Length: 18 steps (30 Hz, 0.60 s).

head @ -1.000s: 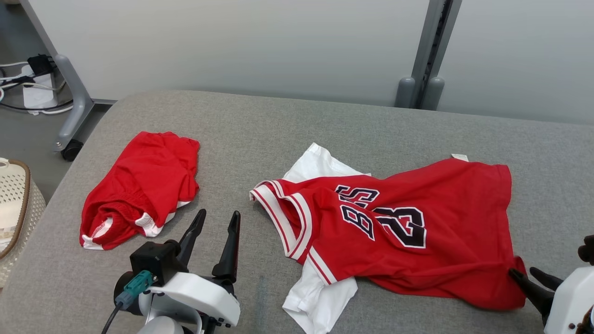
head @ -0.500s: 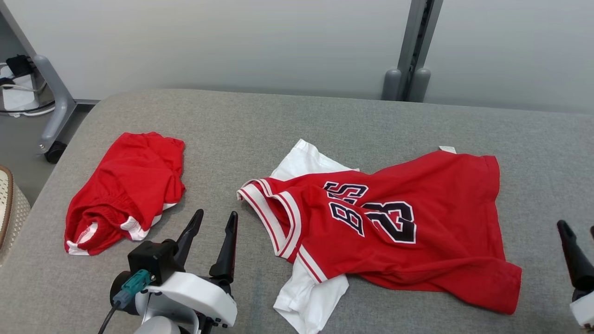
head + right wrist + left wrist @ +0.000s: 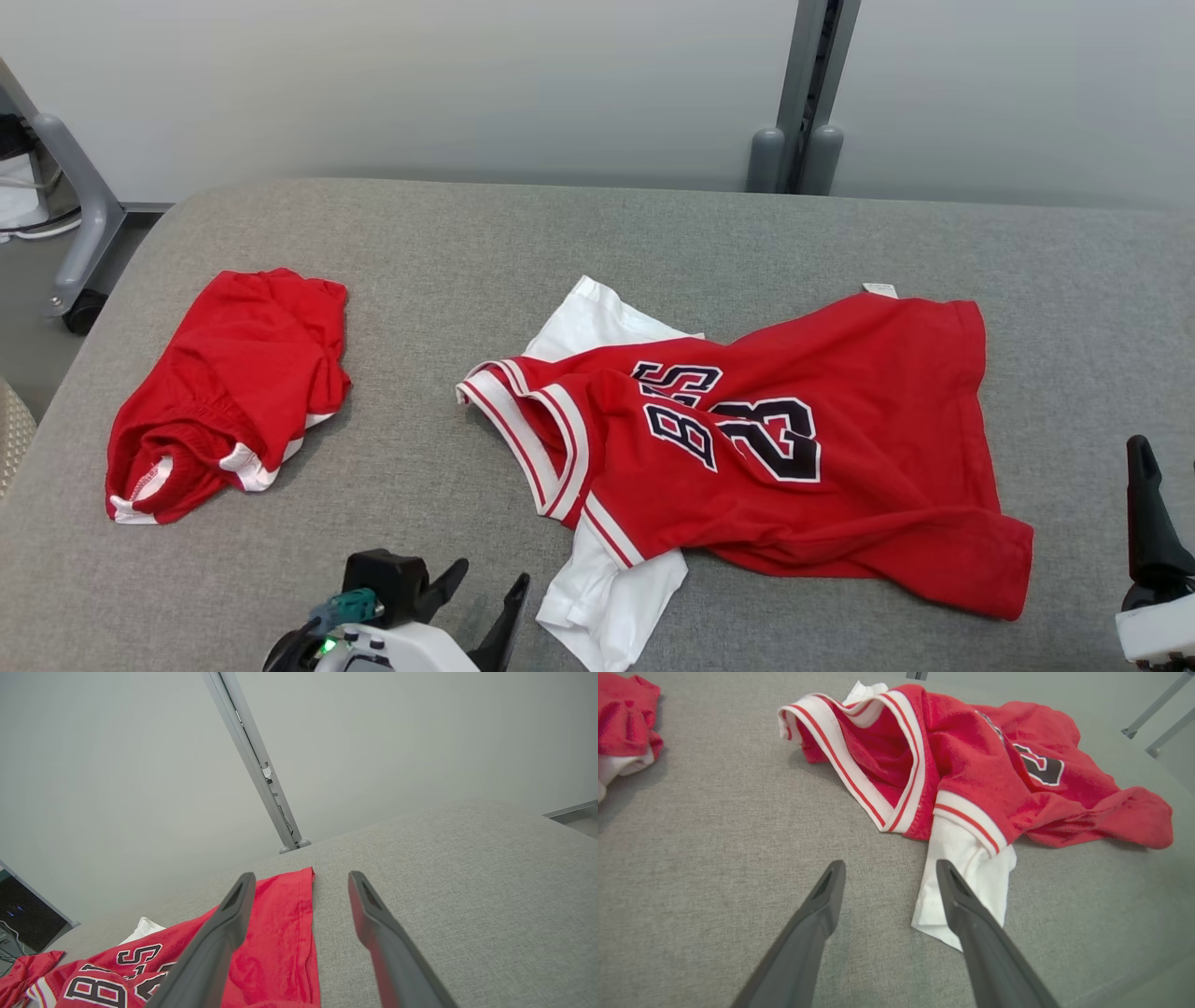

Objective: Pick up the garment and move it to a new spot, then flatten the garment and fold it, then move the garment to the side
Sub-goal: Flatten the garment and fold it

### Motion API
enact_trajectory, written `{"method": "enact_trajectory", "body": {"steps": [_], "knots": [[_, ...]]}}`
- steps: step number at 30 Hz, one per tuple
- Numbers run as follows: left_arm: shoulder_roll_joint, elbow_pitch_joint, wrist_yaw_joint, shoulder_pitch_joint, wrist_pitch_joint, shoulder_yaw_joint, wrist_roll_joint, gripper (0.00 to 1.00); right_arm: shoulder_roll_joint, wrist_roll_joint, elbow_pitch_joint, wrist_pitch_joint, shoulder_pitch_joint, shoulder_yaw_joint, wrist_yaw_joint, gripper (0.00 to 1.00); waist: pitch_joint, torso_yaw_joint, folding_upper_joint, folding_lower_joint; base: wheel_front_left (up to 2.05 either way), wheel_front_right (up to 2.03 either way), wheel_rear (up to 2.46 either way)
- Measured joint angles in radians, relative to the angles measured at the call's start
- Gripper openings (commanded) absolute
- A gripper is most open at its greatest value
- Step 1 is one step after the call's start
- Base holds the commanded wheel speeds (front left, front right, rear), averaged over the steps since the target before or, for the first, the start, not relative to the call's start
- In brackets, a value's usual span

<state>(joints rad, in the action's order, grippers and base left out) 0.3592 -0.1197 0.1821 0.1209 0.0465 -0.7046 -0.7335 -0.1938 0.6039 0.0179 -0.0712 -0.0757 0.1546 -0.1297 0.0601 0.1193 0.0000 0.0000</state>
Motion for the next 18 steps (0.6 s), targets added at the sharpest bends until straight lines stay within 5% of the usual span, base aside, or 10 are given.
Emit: {"method": "enact_trajectory", "body": {"steps": [9,16,18], "knots": [[-0.049,-0.081,-0.025,0.022,0.090,-0.029,-0.057,1.00,0.010,-0.010,0.003,-0.001,0.024,-0.032,0.000,1.00,0.025,-0.024,0.0000,0.0000,0.00,0.00,0.00],[-0.087,-0.156,-0.094,0.048,0.148,-0.056,-0.107,1.00,0.005,-0.014,0.023,-0.002,0.031,-0.041,0.000,1.00,0.039,-0.063,0.0000,0.0000,0.00,0.00,0.00],[-0.088,-0.157,-0.105,0.049,0.145,-0.055,-0.117,0.29,0.005,-0.014,0.027,-0.008,0.034,-0.044,0.000,1.00,0.042,-0.071,0.0000,0.0000,0.00,0.00,0.00]]}}
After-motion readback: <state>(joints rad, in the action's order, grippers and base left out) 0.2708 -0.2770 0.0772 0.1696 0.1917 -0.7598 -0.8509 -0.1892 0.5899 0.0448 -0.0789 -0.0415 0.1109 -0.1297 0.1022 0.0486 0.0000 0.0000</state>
